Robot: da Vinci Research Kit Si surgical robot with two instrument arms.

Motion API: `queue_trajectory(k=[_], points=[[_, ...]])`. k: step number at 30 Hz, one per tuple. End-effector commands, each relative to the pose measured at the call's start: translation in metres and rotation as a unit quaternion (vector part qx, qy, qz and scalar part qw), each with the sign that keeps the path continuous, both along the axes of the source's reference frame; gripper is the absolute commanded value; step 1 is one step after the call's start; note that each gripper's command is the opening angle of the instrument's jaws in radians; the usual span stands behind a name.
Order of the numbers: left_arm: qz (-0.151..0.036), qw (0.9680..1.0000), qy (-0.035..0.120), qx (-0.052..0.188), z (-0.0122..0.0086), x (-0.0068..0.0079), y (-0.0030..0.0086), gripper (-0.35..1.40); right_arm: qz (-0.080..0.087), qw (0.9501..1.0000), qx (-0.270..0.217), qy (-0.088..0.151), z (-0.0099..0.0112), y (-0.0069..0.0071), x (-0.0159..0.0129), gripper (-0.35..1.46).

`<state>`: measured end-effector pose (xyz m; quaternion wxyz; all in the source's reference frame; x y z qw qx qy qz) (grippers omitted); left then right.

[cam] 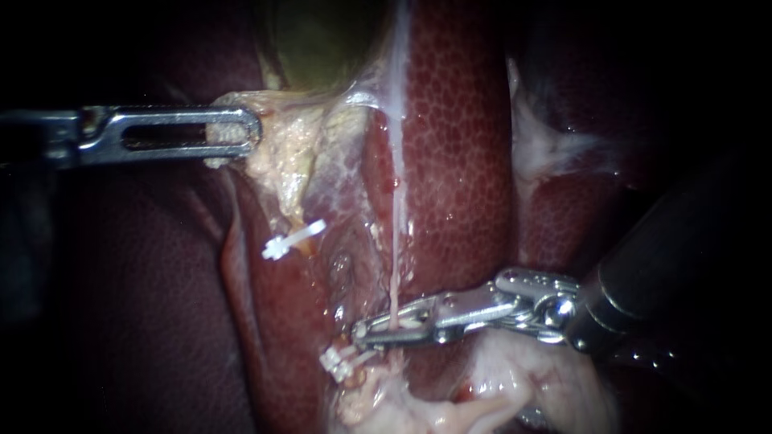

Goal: Clipping first clip right tube

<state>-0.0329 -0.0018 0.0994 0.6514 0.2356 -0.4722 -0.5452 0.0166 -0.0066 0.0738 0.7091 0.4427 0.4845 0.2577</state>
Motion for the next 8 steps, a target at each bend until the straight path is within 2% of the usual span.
queue_trajectory(k=[1,7,8], points=[[0.000,1.0000,0.000,0.000,0.0000,0.0000,0.0000,-0.35,0.000,1.0000,0.001,0.000,0.0000,0.0000,0.0000,-0.35],[0.000,1.0000,0.000,0.000,0.0000,0.0000,0.0000,-0.35,0.000,1.0000,0.002,0.000,0.0000,0.0001,0.0000,-0.35],[0.000,1.0000,0.000,0.000,0.0000,0.0000,0.0000,-0.35,0.001,1.0000,0.001,-0.001,0.0000,0.0003,0.0000,-0.27]])
